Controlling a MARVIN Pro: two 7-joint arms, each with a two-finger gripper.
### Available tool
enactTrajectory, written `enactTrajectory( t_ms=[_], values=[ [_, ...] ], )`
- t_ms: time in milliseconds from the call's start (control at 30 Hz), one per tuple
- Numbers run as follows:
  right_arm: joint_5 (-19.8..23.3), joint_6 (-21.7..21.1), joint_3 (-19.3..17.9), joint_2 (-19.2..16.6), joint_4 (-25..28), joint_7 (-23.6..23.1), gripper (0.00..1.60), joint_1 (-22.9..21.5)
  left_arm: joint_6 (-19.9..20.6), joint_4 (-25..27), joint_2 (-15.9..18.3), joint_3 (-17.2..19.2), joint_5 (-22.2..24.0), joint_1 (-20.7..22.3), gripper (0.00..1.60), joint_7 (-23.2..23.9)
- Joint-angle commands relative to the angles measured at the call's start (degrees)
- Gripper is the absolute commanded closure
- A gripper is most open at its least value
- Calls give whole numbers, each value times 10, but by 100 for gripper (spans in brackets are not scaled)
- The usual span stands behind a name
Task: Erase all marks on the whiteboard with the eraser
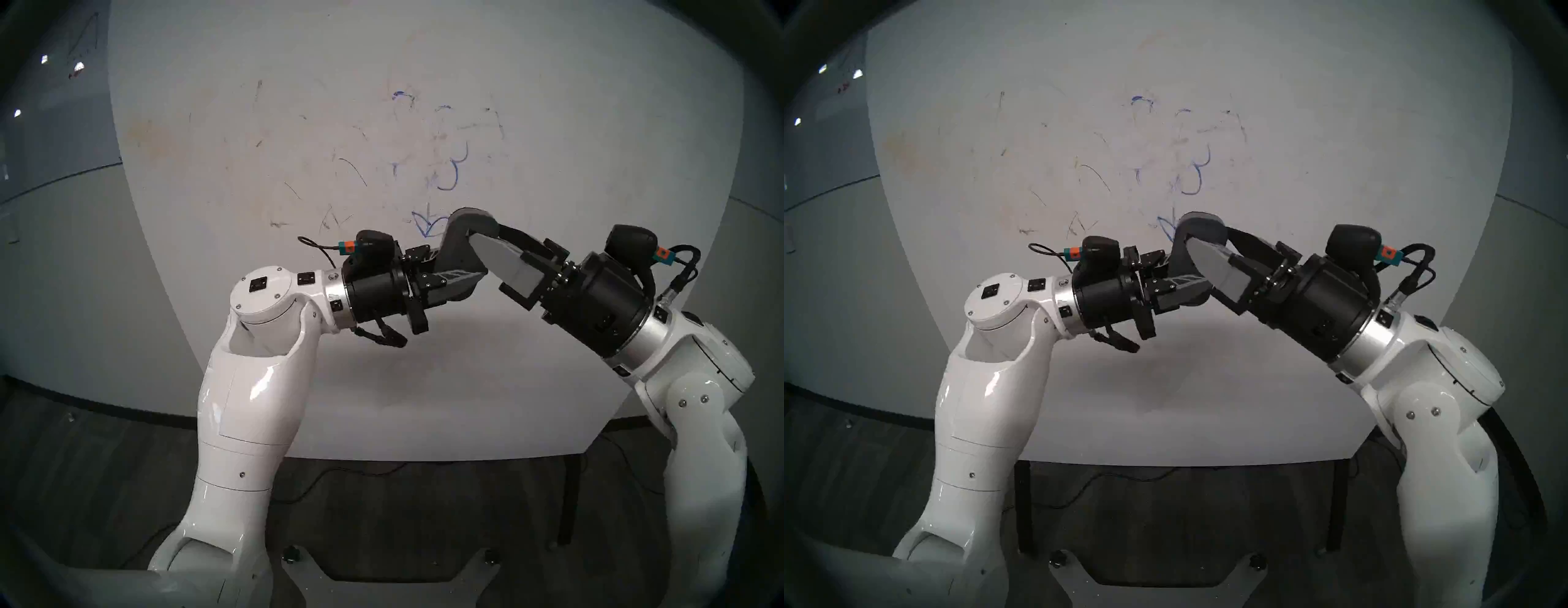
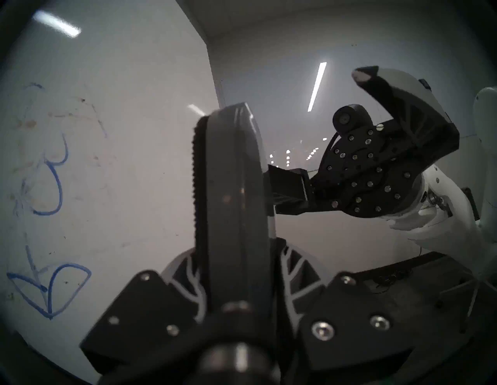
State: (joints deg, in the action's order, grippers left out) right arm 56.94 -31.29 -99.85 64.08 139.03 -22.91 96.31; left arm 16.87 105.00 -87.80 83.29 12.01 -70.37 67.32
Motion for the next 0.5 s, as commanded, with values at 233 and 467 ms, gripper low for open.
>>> enactTrajectory(
  t_ms=[233, 467],
  values=[
    [-1, -4, 1, -7, 10, -5, 0, -2, 23, 33, -11, 8, 18, -2, 160, 13],
    [-1, -1, 10, -15, -2, -14, 0, -25, 34, 44, -12, 6, 19, -8, 160, 19]
  ],
)
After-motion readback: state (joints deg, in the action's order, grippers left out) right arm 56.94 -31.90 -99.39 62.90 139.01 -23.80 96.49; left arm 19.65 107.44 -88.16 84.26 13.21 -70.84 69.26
